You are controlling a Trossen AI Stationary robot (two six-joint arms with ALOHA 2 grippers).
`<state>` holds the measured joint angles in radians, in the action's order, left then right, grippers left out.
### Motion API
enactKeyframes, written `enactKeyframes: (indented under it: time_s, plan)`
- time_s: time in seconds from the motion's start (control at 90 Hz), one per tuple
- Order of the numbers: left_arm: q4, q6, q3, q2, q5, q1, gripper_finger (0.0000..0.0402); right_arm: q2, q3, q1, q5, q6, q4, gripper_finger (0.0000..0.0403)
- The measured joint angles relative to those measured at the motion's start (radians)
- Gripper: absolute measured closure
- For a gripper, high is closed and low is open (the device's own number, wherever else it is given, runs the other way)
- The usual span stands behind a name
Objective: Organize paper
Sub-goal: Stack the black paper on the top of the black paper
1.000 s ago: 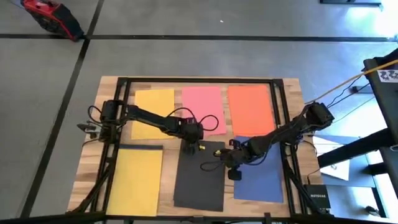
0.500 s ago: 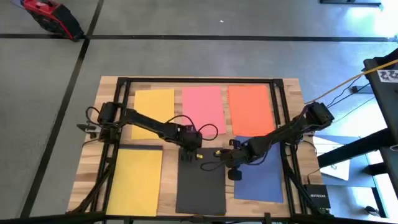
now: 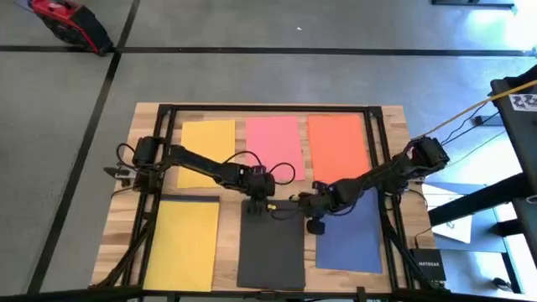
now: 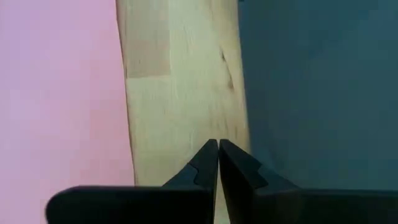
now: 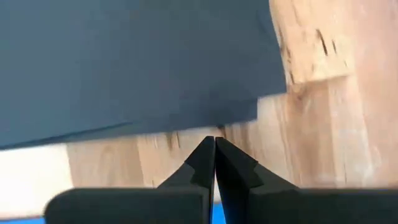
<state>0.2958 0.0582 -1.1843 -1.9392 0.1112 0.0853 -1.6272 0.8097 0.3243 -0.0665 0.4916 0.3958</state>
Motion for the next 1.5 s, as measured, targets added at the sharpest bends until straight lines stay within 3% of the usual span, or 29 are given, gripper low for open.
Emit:
enactKeyframes:
  time_s: [0.356, 0.8, 1.056, 1.5]
  plan:
    - [-0.001, -0.016, 0.000, 0.000, 0.001, 0.008, 0.0402, -0.043, 0.003, -0.031, 0.063, -0.029, -0.029, 0.0403]
    - [-0.024, -0.024, 0.000, 0.000, -0.015, 0.009, 0.0402, -0.046, 0.000, -0.071, 0.061, -0.075, -0.057, 0.0403]
    - [-0.145, 0.006, -0.002, -0.006, -0.016, -0.015, 0.0402, -0.047, 0.000, -0.071, 0.051, -0.079, -0.060, 0.0403]
    - [-0.321, -0.086, -0.001, -0.100, -0.060, -0.020, 0.0402, -0.047, 0.000, -0.071, 0.033, -0.082, -0.062, 0.0403]
